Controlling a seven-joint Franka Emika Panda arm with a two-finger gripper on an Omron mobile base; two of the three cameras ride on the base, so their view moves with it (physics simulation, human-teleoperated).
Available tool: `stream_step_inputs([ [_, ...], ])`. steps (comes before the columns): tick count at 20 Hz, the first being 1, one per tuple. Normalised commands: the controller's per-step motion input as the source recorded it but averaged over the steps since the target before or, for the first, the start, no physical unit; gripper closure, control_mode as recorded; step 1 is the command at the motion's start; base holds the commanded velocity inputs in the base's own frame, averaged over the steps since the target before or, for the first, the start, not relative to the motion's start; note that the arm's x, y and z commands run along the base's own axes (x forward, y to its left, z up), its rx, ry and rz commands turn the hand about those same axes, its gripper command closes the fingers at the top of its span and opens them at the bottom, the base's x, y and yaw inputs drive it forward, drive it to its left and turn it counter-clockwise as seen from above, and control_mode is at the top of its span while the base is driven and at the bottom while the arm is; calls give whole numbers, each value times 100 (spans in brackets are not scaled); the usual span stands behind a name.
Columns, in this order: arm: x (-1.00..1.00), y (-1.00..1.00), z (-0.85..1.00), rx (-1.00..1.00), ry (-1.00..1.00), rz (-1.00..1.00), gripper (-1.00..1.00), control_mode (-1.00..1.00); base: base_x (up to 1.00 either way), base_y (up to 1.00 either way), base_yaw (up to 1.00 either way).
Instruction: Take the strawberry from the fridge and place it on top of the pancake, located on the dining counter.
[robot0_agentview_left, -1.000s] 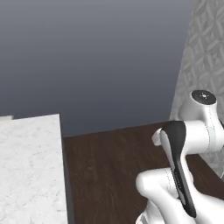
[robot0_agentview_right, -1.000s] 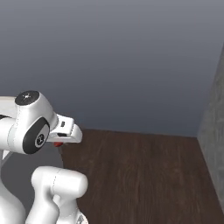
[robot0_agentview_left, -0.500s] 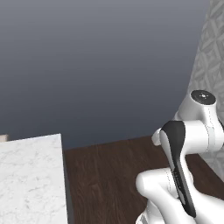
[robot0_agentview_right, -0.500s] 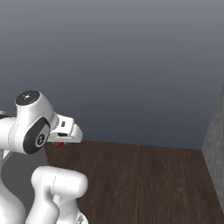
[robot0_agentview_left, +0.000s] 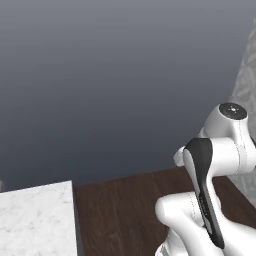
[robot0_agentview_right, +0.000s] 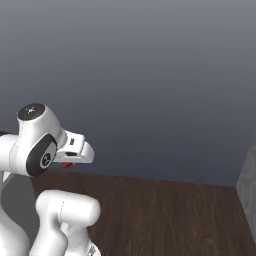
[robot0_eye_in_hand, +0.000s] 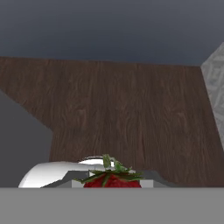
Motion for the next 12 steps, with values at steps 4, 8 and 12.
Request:
stream_step_inputs([
  [4, 0, 0, 0, 0, 0, 0, 100, 100, 75, 0, 0],
  [8, 0, 0, 0, 0, 0, 0, 100, 100, 70, 0, 9],
  [12, 0, 0, 0, 0, 0, 0, 100, 100, 99, 17, 14],
])
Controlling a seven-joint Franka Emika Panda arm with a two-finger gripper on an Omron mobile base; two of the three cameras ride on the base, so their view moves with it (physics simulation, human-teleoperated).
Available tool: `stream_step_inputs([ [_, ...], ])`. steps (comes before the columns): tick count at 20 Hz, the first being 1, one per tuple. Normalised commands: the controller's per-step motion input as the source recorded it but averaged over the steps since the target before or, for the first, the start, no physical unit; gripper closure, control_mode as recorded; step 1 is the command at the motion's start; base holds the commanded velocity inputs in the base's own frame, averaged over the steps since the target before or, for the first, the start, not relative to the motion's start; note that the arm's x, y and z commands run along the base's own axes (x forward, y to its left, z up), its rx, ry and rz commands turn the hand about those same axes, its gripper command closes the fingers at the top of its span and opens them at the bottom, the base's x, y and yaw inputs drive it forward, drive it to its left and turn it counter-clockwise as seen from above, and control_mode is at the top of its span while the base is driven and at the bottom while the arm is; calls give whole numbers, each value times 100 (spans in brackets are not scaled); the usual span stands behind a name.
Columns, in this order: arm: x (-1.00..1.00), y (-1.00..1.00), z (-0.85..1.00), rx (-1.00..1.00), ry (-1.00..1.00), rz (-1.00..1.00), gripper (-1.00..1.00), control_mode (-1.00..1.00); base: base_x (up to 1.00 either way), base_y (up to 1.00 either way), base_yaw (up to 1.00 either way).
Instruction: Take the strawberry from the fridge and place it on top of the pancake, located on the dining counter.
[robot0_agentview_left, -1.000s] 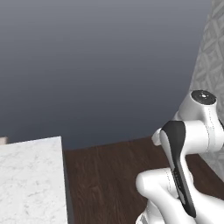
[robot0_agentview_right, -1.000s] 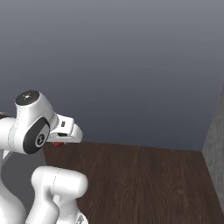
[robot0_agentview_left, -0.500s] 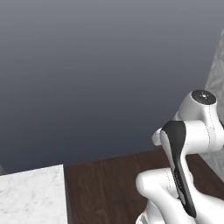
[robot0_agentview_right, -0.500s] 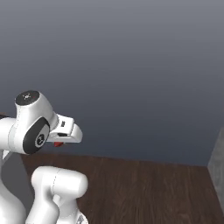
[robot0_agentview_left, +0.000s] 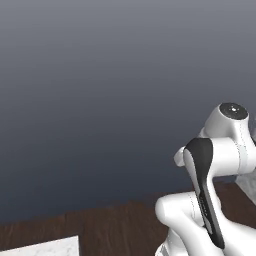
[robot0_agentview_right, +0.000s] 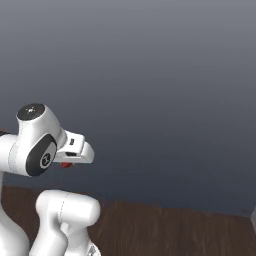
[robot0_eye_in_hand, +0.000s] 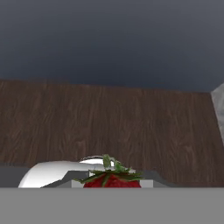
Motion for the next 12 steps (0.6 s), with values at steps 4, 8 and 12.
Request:
stream_step_inputs([
  [4, 0, 0, 0, 0, 0, 0, 100, 100, 100, 9, 22],
  [8, 0, 0, 0, 0, 0, 0, 100, 100, 89, 0, 59],
  [12, 0, 0, 0, 0, 0, 0, 100, 100, 40, 0, 91],
])
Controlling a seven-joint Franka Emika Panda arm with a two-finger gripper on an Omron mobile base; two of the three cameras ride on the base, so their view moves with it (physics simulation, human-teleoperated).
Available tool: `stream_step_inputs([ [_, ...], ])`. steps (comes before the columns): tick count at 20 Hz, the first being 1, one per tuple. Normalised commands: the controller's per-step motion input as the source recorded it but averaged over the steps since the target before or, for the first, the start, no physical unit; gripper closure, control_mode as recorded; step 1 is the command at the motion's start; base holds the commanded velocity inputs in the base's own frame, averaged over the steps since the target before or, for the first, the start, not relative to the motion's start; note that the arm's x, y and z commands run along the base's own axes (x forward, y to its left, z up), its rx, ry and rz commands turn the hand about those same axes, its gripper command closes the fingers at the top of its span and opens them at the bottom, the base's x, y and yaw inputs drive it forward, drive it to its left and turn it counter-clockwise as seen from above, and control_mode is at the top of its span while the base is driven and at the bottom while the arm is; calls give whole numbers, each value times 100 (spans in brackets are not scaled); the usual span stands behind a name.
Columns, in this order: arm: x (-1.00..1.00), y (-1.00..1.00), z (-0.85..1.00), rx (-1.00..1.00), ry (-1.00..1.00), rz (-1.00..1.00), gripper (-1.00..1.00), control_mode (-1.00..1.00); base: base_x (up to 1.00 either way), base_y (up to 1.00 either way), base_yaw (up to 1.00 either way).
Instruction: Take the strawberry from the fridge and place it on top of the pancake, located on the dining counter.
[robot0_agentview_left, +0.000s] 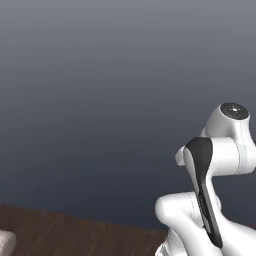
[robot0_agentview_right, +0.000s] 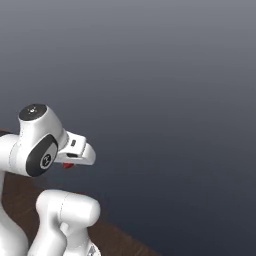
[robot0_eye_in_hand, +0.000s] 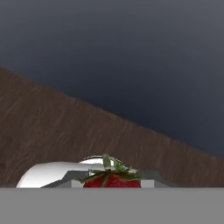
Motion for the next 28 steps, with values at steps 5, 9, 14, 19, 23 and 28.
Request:
stream_step_inputs([
  [5, 0, 0, 0, 0, 0, 0, 100, 100, 14, 16, 95],
  [9, 0, 0, 0, 0, 0, 0, 100, 100, 58, -1, 88],
  [14, 0, 0, 0, 0, 0, 0, 100, 100, 66, -60, 63],
  [19, 0, 0, 0, 0, 0, 0, 100, 100, 96, -38, 57],
  [23, 0, 0, 0, 0, 0, 0, 100, 100, 100, 0, 40],
  [28, 0, 0, 0, 0, 0, 0, 100, 100, 100, 11, 29],
])
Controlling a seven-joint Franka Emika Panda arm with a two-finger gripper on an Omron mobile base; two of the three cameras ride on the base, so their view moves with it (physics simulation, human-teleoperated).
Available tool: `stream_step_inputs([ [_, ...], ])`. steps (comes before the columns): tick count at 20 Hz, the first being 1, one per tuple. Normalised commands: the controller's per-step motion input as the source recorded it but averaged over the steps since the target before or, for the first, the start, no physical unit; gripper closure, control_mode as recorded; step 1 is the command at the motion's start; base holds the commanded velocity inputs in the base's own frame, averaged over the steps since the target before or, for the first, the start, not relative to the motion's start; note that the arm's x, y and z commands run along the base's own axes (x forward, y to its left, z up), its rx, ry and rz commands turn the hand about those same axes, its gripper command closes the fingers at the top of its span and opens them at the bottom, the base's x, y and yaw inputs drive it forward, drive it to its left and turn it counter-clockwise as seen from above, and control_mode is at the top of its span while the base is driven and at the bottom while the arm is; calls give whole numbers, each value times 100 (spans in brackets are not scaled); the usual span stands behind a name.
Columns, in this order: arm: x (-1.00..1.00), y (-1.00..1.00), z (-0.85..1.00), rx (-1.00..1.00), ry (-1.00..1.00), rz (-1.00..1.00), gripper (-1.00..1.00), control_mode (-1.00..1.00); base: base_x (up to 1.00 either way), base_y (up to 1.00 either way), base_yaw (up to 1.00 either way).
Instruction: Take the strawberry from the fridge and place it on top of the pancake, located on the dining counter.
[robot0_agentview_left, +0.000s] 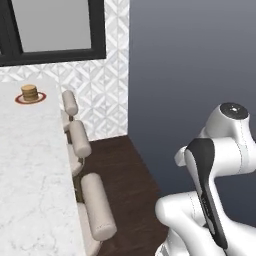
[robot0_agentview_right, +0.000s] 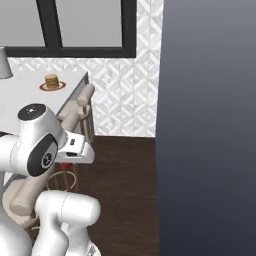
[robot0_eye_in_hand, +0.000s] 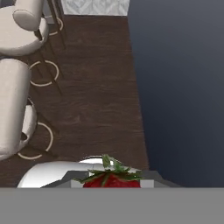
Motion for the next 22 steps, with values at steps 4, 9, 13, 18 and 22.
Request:
stream_step_inputs([
  [4, 0, 0, 0, 0, 0, 0, 100, 100, 100, 23, 13],
  [9, 0, 0, 0, 0, 0, 0, 100, 100, 100, -22, 15],
  [13, 0, 0, 0, 0, 0, 0, 100, 100, 100, -37, 25],
  [18, 0, 0, 0, 0, 0, 0, 100, 100, 100, -63, 44],
  [22, 0, 0, 0, 0, 0, 0, 100, 100, 100, -56, 59],
])
